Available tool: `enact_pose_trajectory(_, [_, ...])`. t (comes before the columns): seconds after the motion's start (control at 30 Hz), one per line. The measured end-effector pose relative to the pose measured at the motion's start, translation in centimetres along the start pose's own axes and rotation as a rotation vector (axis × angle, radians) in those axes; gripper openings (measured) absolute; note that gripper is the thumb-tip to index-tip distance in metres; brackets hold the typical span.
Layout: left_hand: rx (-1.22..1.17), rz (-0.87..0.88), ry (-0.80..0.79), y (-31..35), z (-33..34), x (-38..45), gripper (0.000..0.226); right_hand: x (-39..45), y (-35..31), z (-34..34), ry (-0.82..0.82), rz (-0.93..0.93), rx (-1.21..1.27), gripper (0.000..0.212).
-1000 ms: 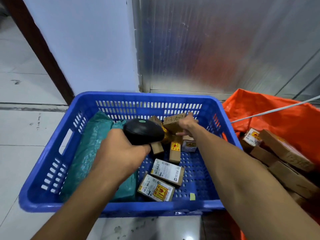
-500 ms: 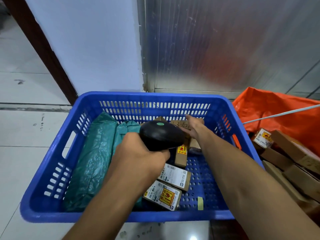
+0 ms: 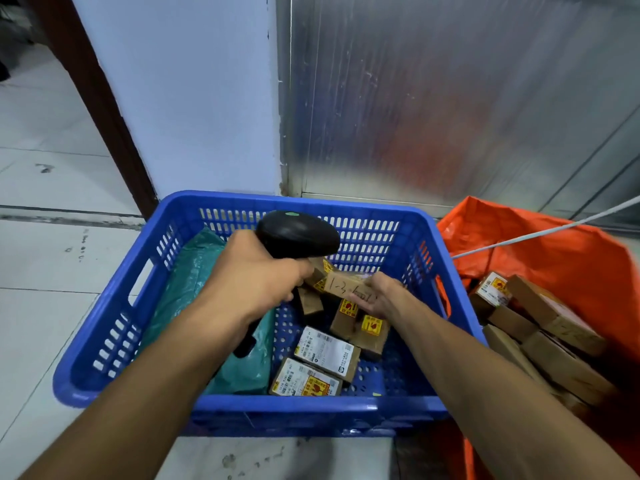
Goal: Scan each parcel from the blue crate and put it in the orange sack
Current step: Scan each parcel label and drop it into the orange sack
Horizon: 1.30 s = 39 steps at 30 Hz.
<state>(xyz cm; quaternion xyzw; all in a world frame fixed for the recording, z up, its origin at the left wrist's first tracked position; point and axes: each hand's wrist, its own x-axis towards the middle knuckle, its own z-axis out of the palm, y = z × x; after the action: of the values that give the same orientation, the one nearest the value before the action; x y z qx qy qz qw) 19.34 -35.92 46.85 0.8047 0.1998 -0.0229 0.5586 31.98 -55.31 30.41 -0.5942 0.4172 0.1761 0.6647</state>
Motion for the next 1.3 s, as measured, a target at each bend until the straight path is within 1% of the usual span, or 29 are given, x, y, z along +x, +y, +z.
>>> enact_pose_trajectory(0.03, [-0.003, 0.006, -0.005, 0.2, 0.1, -0.2, 0.006, -0.7, 0.2, -0.4, -0.036, 0.026, -0.004, 0.024])
enact_pose_trajectory(0.07, [-0.001, 0.007, -0.011, 0.2, 0.2, -0.4, 0.005, -1.4, 0.4, -0.8, -0.07, 0.044, -0.006, 0.027])
enact_pose_trajectory(0.17, [0.006, 0.004, -0.048, 0.5, 0.7, -1.0, 0.008, -2.8, 0.8, -1.9, -0.142, 0.028, -0.061, 0.046])
enact_pose_trajectory(0.37, [0.026, 0.005, -0.094, 0.8, 1.0, -1.8, 0.004, -8.3, 1.0, -4.4, -0.254, 0.001, -0.199, 0.042])
enact_pose_trajectory(0.47, [0.043, 0.02, -0.142, 1.0, 1.1, -2.3, 0.01, -10.7, 0.5, -6.1, -0.251, -0.029, -0.243, 0.035])
enact_pose_trajectory(0.6, [0.086, 0.036, -0.2, 0.8, 1.5, -3.0, 0.014, -13.6, 0.0, -8.6, -0.263, -0.077, -0.278, 0.033])
enact_pose_trajectory(0.77, [0.097, 0.063, -0.281, 0.9, 2.1, -3.8, 0.009, -17.3, -1.0, -11.7, -0.275, -0.159, -0.286, 0.019])
enact_pose_trajectory(0.9, [0.129, 0.091, -0.321, 1.0, 2.7, -4.6, 0.013, -19.5, -1.9, -13.7, -0.25, -0.227, -0.342, 0.022])
enact_pose_trajectory(1.13, [0.17, 0.138, -0.349, 1.0, 3.4, -5.5, 0.015, -22.4, -2.1, -15.8, -0.18, -0.324, -0.392, 0.016])
enact_pose_trajectory(1.2, [0.169, 0.143, -0.354, 1.0, 3.6, -5.6, 0.016, -22.9, -1.9, -16.2, -0.157, -0.359, -0.409, 0.02])
enact_pose_trajectory(1.3, [0.185, 0.157, -0.36, 0.9, 3.9, -5.7, 0.016, -22.7, -1.4, -16.9, -0.136, -0.409, -0.478, 0.037])
